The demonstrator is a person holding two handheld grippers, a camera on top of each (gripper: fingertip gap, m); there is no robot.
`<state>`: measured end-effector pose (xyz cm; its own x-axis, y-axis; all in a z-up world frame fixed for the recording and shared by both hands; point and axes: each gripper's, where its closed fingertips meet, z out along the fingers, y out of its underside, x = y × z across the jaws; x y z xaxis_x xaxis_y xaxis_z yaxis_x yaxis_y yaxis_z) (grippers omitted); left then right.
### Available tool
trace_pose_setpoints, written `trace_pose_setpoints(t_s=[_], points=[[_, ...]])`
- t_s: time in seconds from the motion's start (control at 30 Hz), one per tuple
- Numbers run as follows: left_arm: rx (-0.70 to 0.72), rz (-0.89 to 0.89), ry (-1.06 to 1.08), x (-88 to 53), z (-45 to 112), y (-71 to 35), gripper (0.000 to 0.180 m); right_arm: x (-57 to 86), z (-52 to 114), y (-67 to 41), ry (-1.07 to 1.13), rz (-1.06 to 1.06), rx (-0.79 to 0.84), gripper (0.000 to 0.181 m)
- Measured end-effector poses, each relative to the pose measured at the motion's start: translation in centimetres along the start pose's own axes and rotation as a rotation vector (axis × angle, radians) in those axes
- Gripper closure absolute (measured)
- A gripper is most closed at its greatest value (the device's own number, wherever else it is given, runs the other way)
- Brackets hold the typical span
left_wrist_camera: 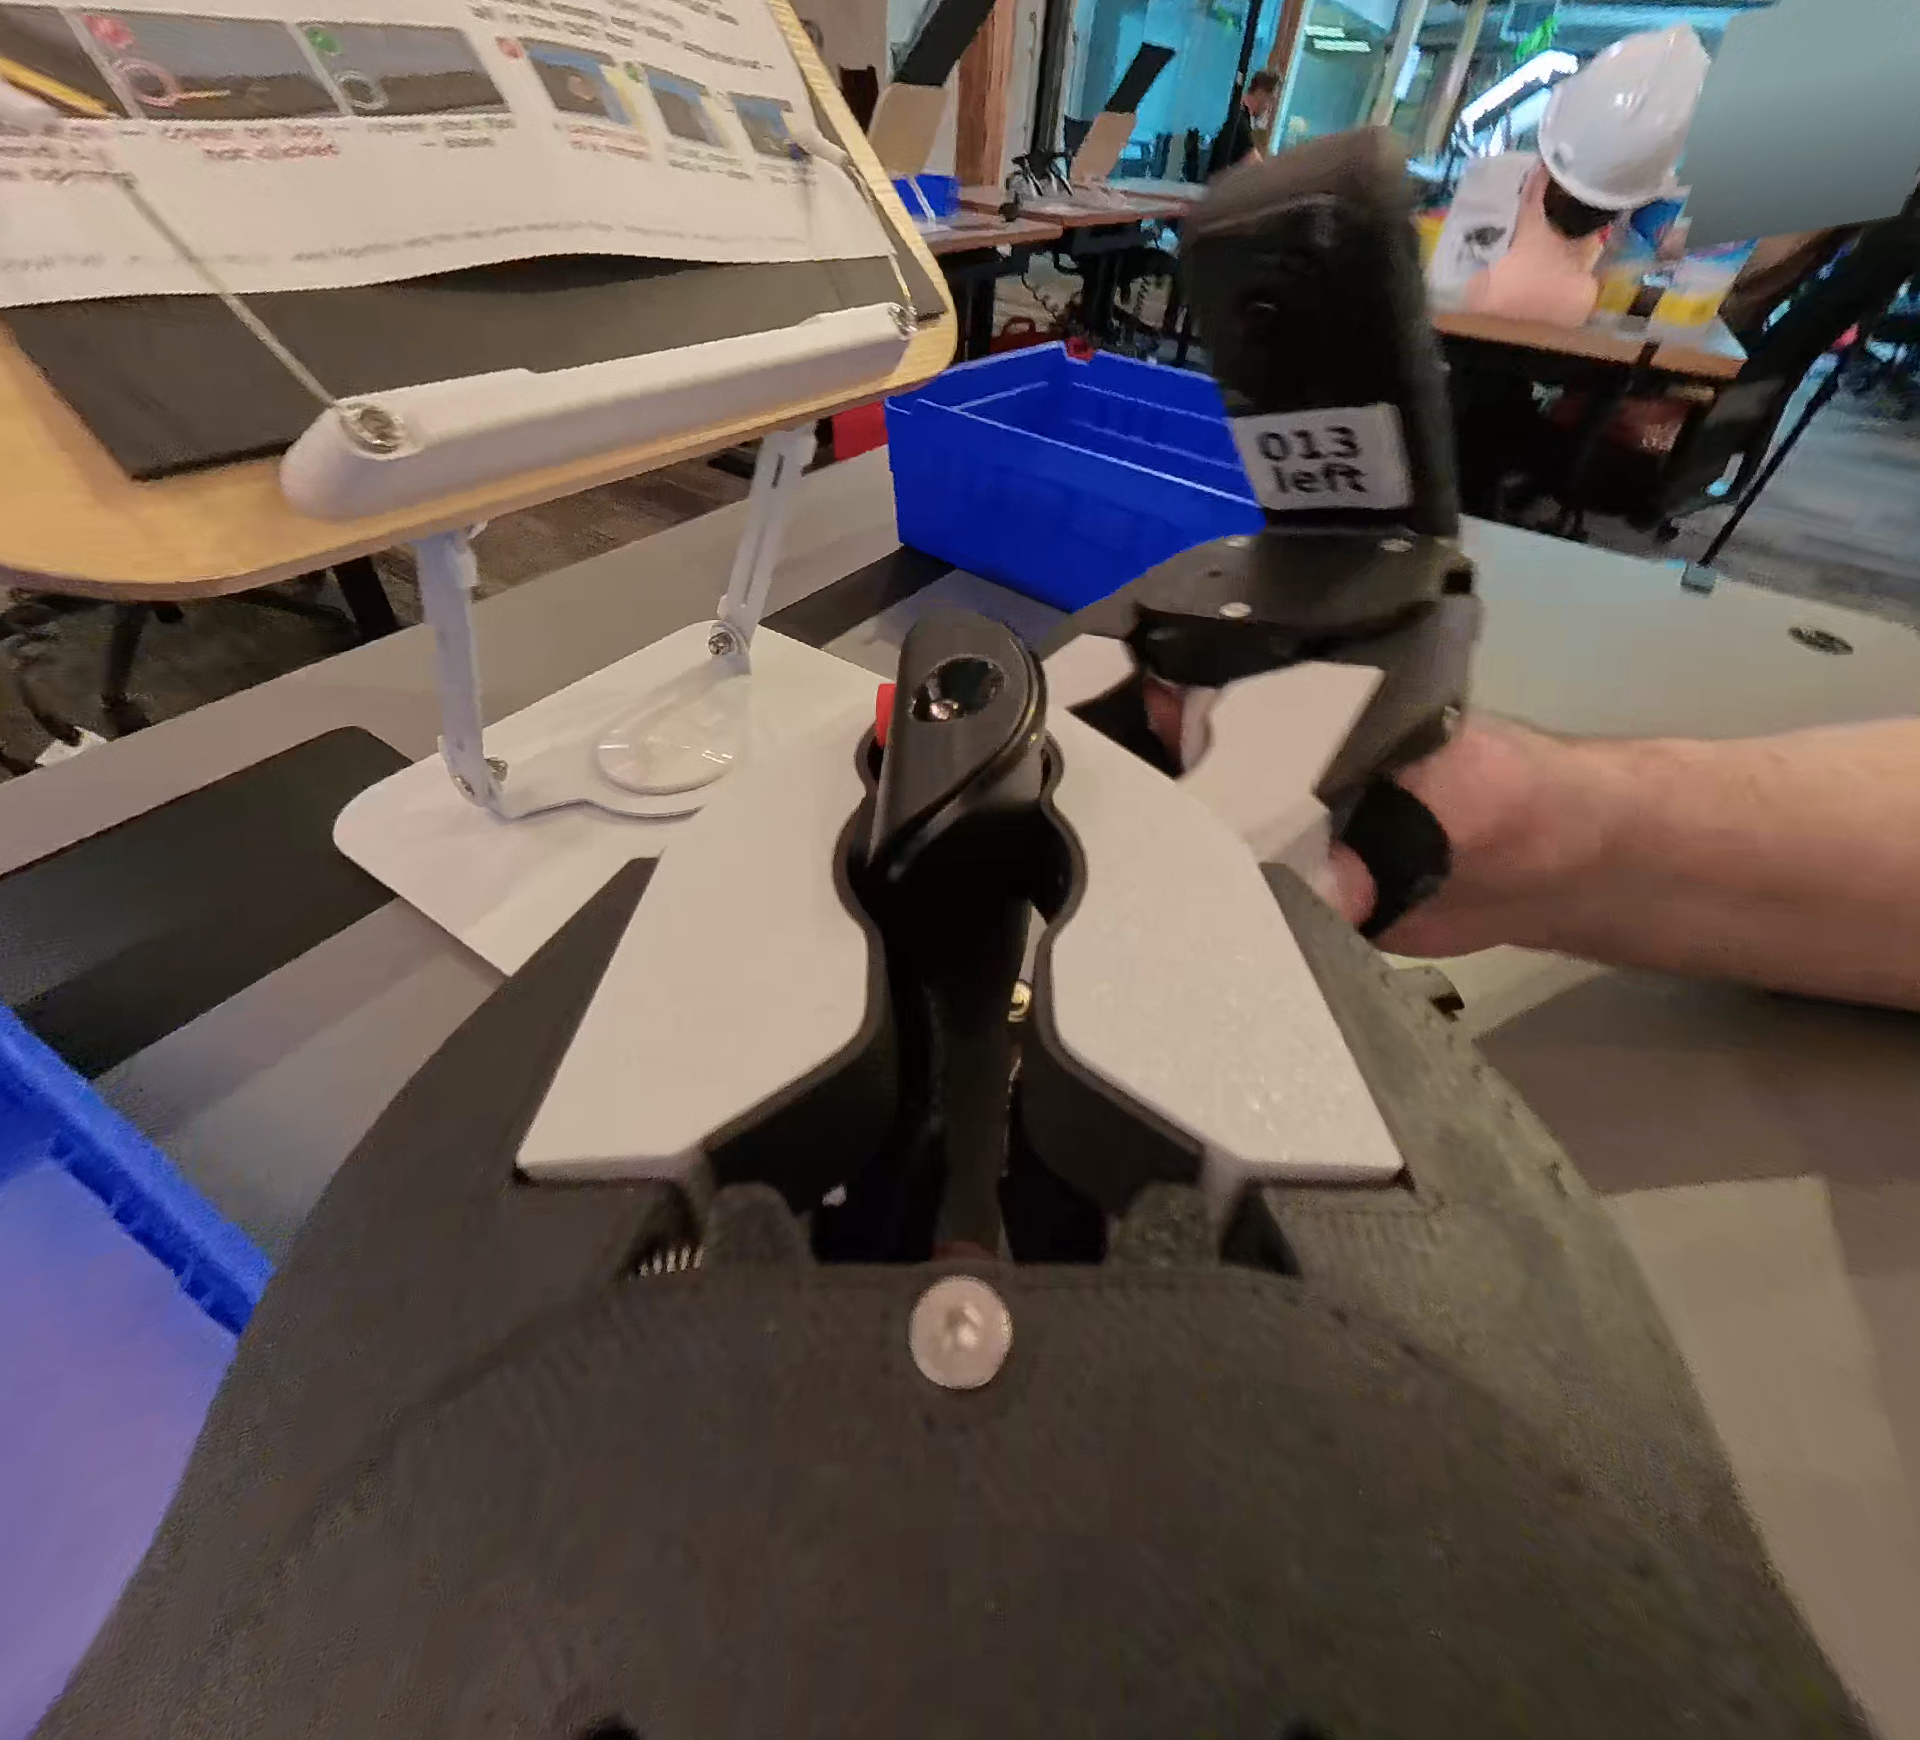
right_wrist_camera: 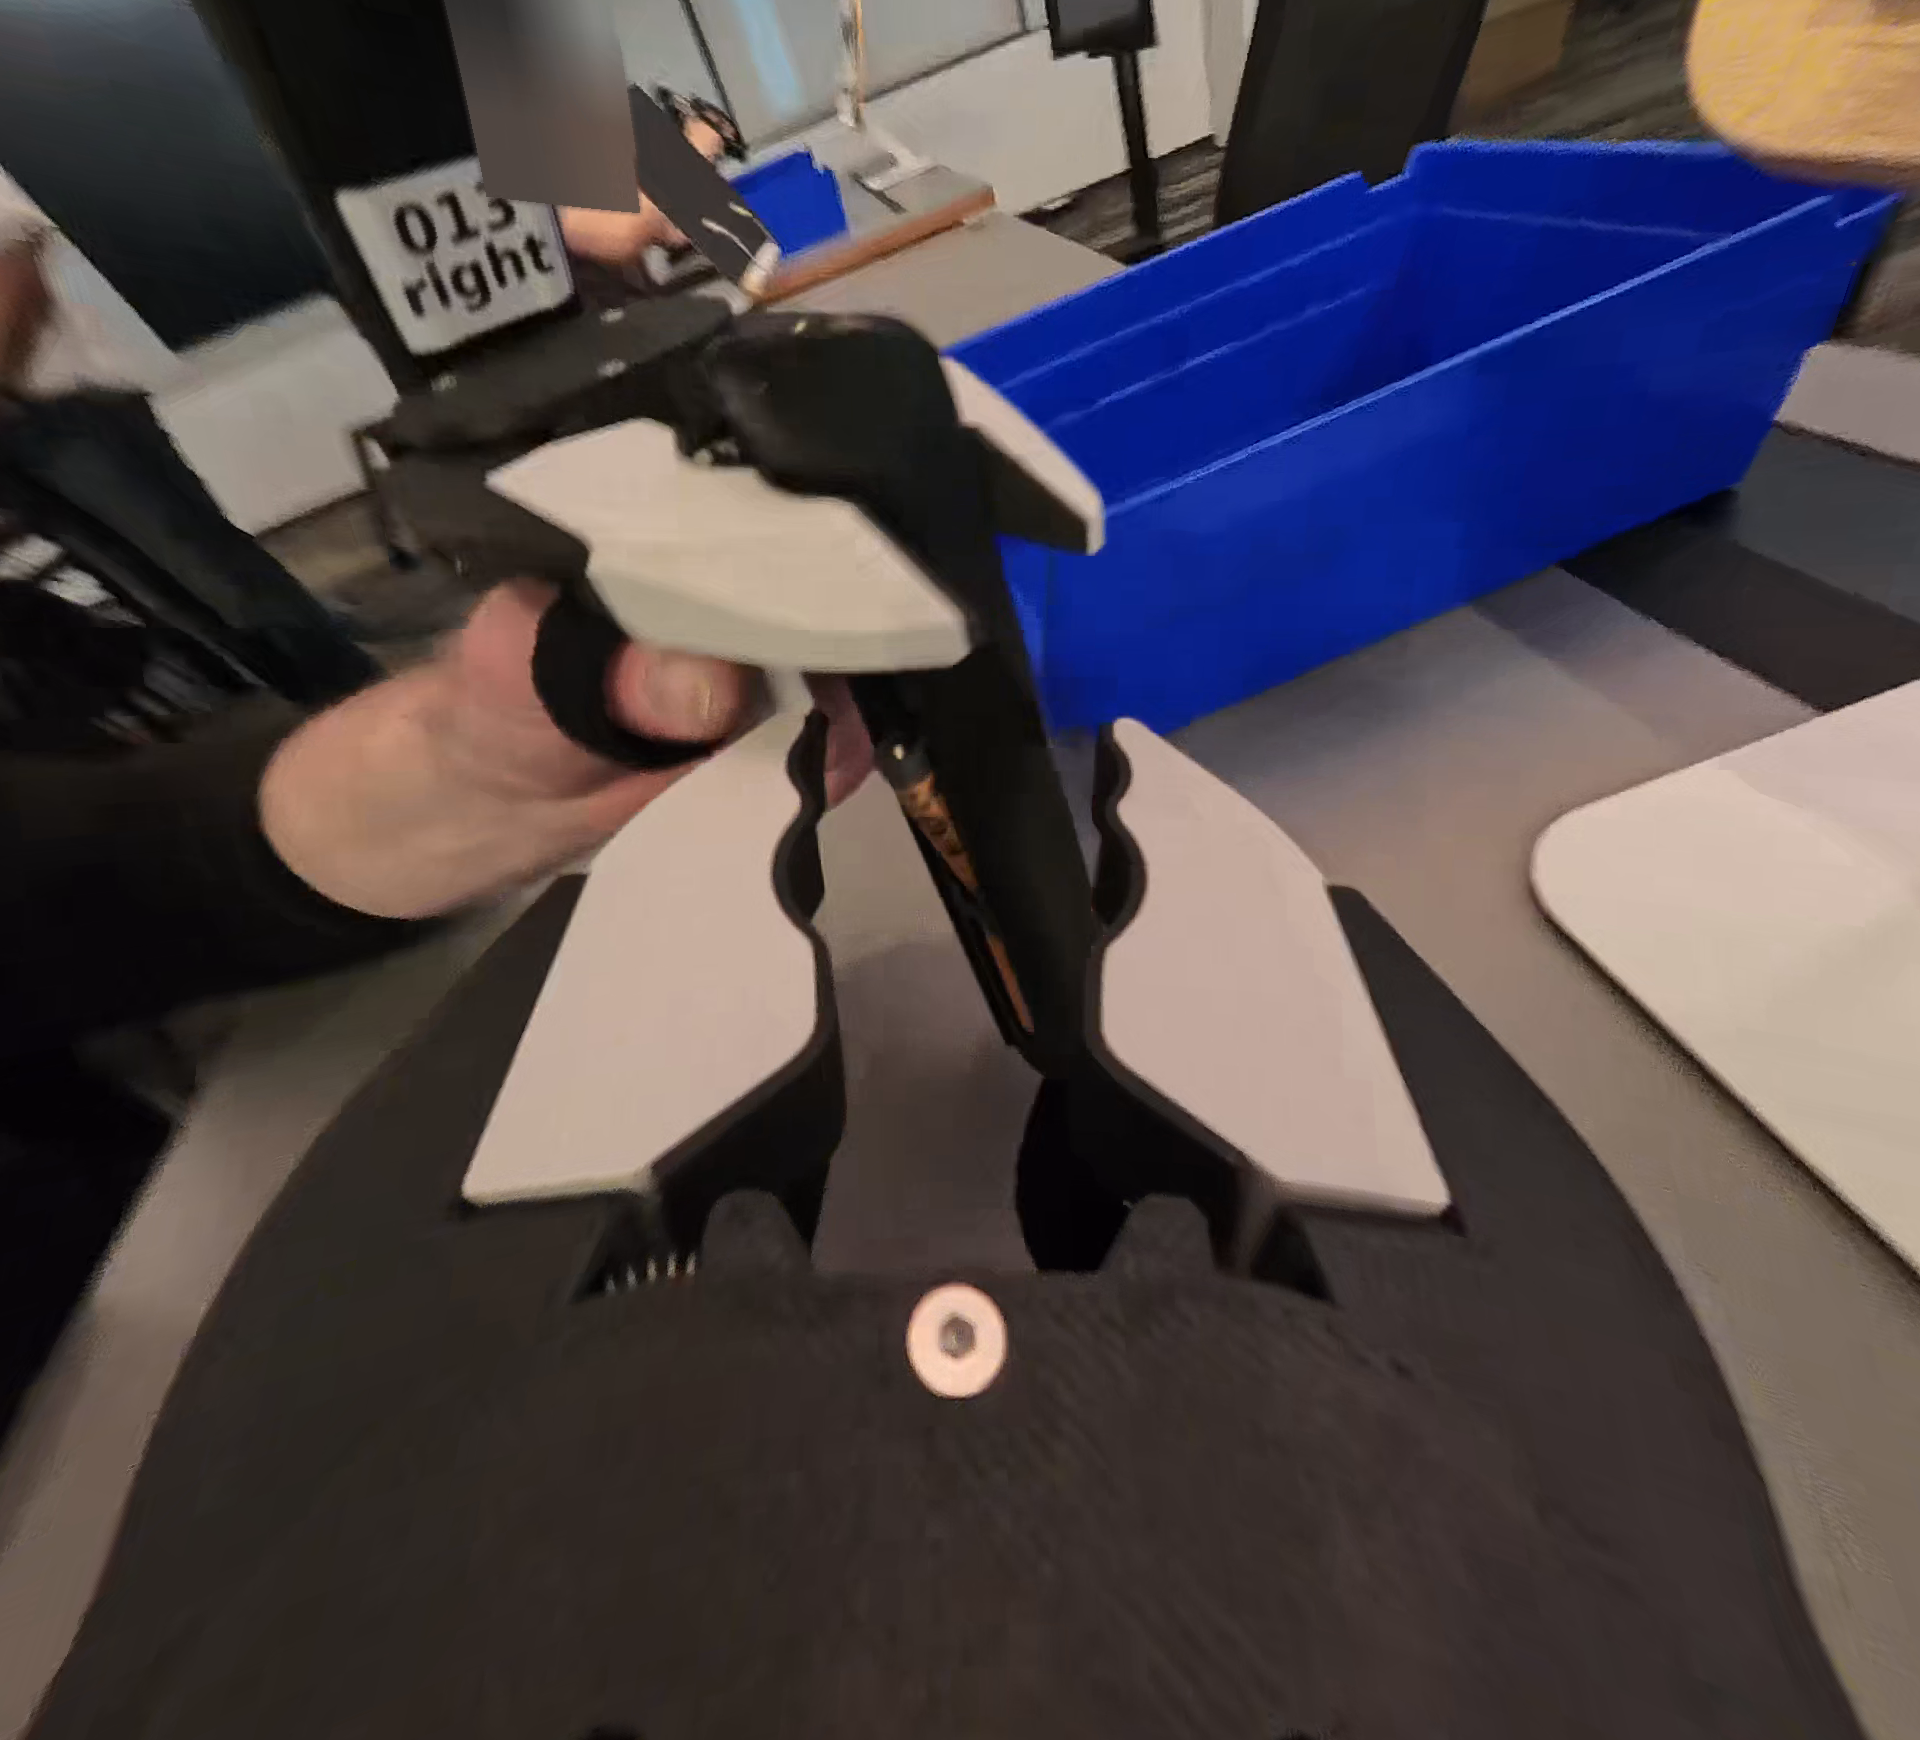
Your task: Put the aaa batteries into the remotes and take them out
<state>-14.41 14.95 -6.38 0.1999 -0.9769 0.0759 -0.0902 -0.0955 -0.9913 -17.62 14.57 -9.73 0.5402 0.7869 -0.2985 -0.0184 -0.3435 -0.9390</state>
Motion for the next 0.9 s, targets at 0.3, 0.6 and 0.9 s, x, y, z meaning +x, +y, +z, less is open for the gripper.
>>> trace_pose_setpoints(t_s=[0.3,0.6,0.9], points=[[-0.033,-0.015,0.030,0.2,0.6,1.3,0.156,0.7,0.4,1.4,-0.040,0.033,-0.077,0.153],[-0.031,-0.026,-0.004,-1.8,-0.1,1.5,0.156,0.2,-0.1,4.9,-0.078,-0.003,-0.308,0.132],[0.013,-0.132,-0.031,-4.1,-0.7,1.6,0.155,1.7,0.2,6.5,-0.080,-0.044,-0.316,0.142]])
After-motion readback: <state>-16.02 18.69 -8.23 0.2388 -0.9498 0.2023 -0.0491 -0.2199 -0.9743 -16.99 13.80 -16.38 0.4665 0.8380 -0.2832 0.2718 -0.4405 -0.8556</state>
